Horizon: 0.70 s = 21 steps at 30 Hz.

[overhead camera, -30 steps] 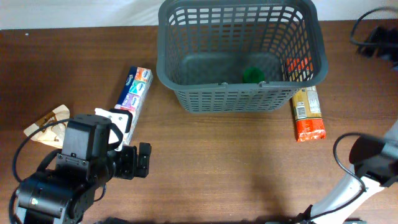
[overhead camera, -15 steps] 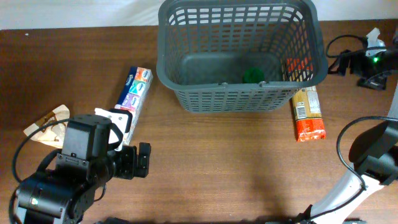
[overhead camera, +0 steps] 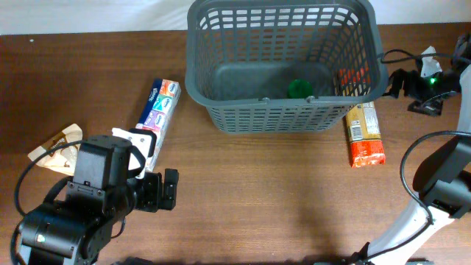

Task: Pack container
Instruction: 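Move the right gripper to the spaghetti packet and grasp it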

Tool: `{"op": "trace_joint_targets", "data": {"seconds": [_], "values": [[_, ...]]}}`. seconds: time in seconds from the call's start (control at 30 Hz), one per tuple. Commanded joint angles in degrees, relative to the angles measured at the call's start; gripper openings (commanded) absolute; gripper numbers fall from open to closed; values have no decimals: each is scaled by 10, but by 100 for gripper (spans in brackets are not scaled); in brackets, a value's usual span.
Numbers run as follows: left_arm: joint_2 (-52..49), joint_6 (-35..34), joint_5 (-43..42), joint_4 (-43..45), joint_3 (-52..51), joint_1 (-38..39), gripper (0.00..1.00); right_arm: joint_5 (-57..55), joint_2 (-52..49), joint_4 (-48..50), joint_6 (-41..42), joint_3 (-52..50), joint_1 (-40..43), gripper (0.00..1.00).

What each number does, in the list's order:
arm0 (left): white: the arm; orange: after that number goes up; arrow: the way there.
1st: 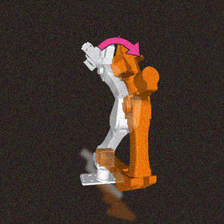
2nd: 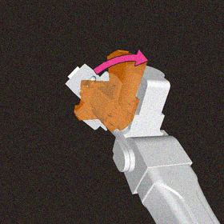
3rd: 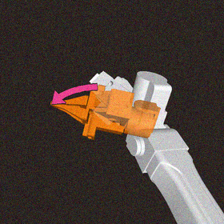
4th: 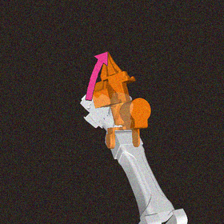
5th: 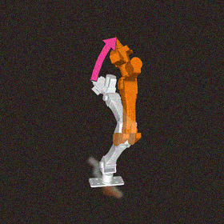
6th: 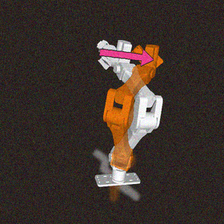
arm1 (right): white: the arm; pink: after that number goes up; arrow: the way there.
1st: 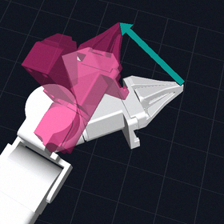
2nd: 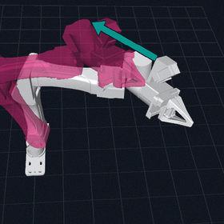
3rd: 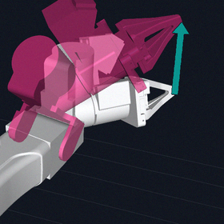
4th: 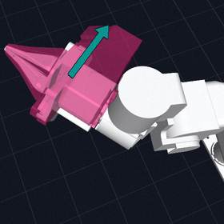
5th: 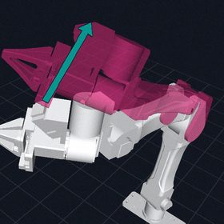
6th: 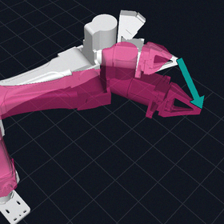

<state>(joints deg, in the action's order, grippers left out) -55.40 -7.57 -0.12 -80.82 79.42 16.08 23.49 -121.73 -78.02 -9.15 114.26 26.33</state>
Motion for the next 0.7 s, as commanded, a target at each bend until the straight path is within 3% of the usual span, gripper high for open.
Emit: {"op": "trace_joint_targets", "data": {"seconds": [0.0,0.37,0.53,0.67], "values": [[-2,3,6,-3,9,3,100,-14,-9,16,13,-11,0,99],[-2,3,6,-20,9,3,100,52,-10,53,26,-11,28,99],[-2,3,6,-19,9,3,99,-46,-24,47,42,-11,40,99],[-2,3,6,-17,9,3,100,-38,-40,45,43,-13,39,99]]}}
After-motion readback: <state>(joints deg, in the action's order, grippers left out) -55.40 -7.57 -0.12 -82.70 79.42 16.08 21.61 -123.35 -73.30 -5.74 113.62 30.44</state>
